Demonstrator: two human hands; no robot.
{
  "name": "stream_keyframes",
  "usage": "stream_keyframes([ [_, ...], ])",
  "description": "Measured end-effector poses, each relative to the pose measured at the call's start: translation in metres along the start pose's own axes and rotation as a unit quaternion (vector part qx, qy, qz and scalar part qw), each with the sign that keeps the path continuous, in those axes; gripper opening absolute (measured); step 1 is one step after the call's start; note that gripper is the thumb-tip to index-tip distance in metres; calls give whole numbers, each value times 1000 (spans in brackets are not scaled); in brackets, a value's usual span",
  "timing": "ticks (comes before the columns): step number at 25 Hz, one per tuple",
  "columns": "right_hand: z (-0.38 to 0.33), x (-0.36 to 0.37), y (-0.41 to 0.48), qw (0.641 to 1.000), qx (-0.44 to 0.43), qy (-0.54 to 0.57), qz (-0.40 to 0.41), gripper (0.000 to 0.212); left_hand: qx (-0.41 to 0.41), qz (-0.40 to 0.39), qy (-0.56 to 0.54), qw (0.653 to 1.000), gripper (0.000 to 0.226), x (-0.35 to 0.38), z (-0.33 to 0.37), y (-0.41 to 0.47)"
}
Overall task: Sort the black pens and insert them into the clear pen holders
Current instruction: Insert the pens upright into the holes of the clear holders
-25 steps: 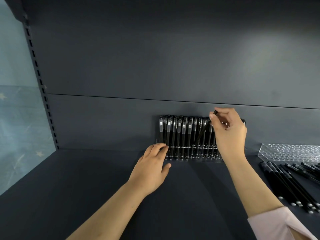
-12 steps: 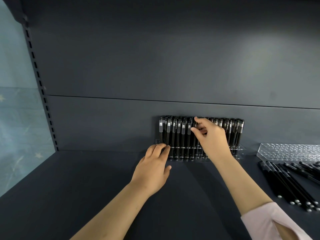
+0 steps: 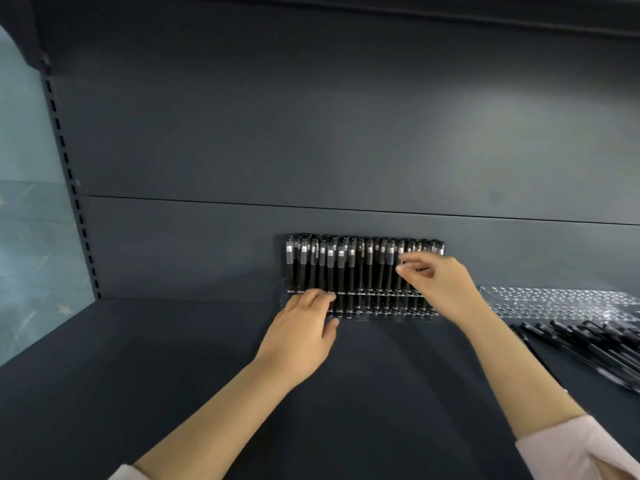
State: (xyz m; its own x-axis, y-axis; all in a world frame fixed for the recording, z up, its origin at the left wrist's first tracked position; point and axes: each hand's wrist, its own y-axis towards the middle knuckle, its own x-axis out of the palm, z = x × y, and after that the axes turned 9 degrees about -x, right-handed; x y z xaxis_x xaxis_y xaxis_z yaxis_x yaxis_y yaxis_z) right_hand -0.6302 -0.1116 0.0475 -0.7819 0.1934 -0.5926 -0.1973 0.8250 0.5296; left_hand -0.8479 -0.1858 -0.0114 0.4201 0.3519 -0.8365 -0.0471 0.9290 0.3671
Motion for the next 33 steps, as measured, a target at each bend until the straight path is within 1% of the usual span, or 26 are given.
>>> stream_keyframes([
  [3,45,-48,-22,998,31,-51,-11,13,-26,-42,-68,996,41,25,52,-4],
  [6,95,-93,-48,991,77,-105,-13,4,-63,-87,-102,989,41,60,111,-4],
  [8,122,-115,-60,987,99,-123,-35,7,-87,-117,-108,983,47,81,147,-1],
  [10,147,-130,-68,984,107,-123,-69,8,-105,-136,-84,981,54,101,182,3],
  [12,165,-135,-71,986,101,-94,-91,10,-126,-143,-46,981,63,114,208,6],
  [14,174,-135,-73,989,107,-12,-99,13,-153,-146,-10,977,78,123,230,8],
  [17,175,-134,-71,981,128,94,-114,22,-194,-147,26,970,96,132,252,9],
  [19,175,-134,-70,973,135,132,-133,25,-216,-145,43,965,101,136,259,11],
  [22,180,-137,-66,971,144,152,-115,24,-246,-149,47,957,99,138,262,17],
  [25,186,-141,-61,969,162,172,-69,24,-267,-154,49,950,89,139,264,22],
  [27,188,-140,-59,966,174,183,-54,24,-268,-163,52,948,81,140,264,24],
  [29,189,-138,-60,964,178,186,-60,23,-261,-178,50,947,74,139,262,25],
  [33,188,-132,-62,968,163,172,-80,22,-250,-182,43,950,70,138,256,25],
])
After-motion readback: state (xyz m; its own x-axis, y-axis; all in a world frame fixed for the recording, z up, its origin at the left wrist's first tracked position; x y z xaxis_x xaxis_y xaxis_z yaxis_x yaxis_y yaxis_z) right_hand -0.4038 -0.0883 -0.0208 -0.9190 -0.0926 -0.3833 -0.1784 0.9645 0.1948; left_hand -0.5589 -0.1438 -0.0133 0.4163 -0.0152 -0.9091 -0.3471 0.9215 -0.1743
